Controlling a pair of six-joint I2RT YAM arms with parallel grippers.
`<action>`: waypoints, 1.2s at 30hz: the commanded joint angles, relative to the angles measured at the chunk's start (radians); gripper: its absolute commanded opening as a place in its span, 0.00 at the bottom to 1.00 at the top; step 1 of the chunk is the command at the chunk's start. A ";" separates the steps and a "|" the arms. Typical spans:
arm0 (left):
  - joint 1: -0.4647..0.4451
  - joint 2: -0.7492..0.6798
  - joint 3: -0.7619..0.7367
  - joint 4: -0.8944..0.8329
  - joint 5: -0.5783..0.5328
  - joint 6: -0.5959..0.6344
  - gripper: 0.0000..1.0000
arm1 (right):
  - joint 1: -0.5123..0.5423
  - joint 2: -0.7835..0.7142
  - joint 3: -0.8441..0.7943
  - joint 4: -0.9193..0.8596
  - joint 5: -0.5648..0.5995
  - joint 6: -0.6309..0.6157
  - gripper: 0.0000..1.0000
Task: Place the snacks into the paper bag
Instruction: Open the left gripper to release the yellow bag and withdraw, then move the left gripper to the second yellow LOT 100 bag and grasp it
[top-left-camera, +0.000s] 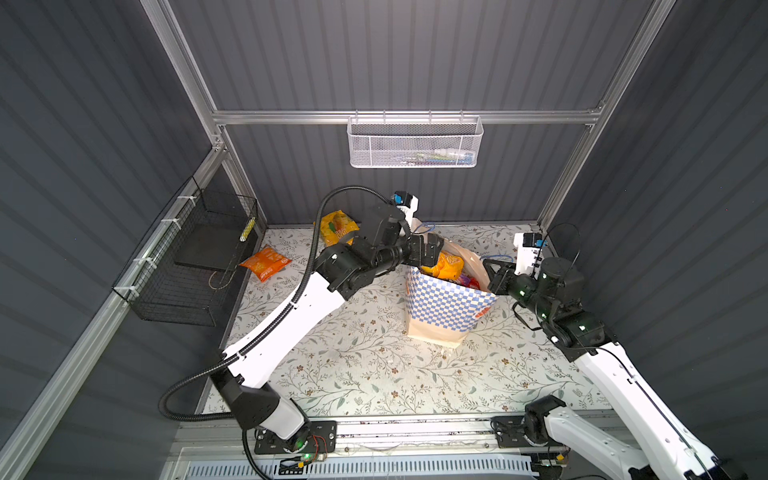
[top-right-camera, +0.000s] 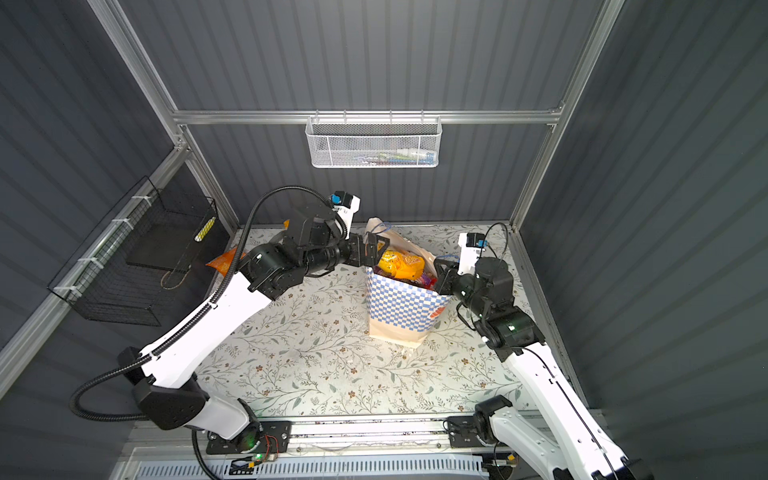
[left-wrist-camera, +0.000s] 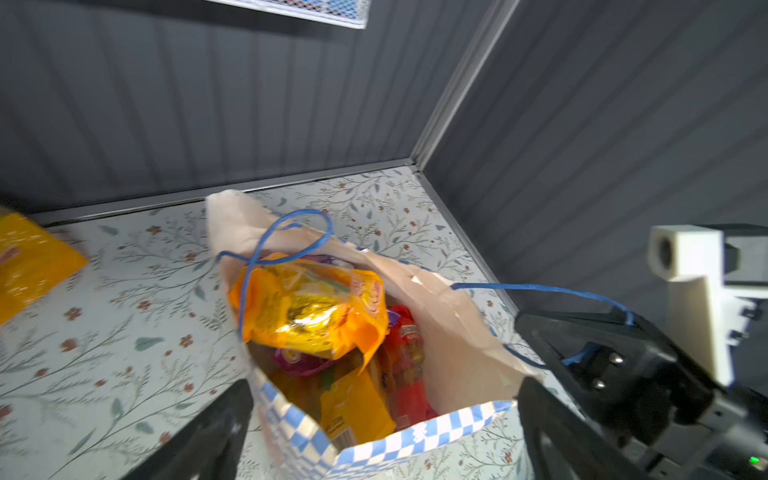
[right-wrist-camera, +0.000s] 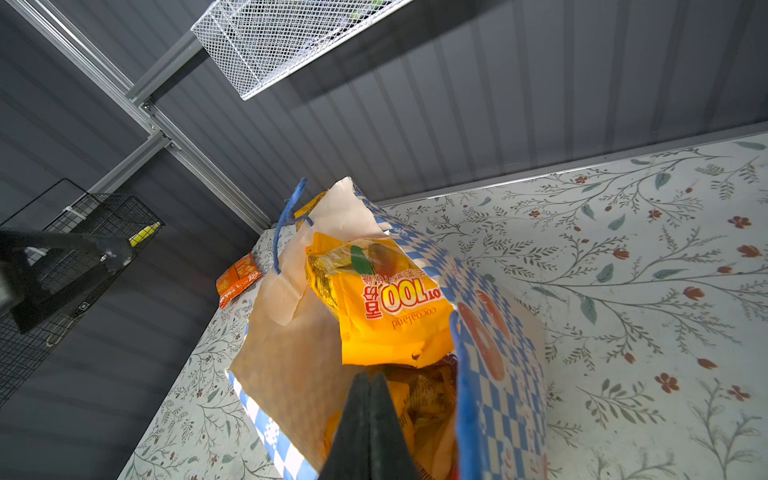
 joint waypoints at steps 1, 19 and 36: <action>0.025 -0.055 -0.066 0.017 -0.180 -0.003 1.00 | 0.004 -0.008 0.017 -0.004 0.008 -0.010 0.03; 0.502 0.161 -0.249 0.110 0.043 -0.170 1.00 | 0.003 -0.004 0.017 -0.003 0.008 -0.013 0.03; 0.673 0.768 0.206 0.076 0.057 -0.131 0.96 | 0.003 0.019 0.016 0.004 -0.003 -0.013 0.03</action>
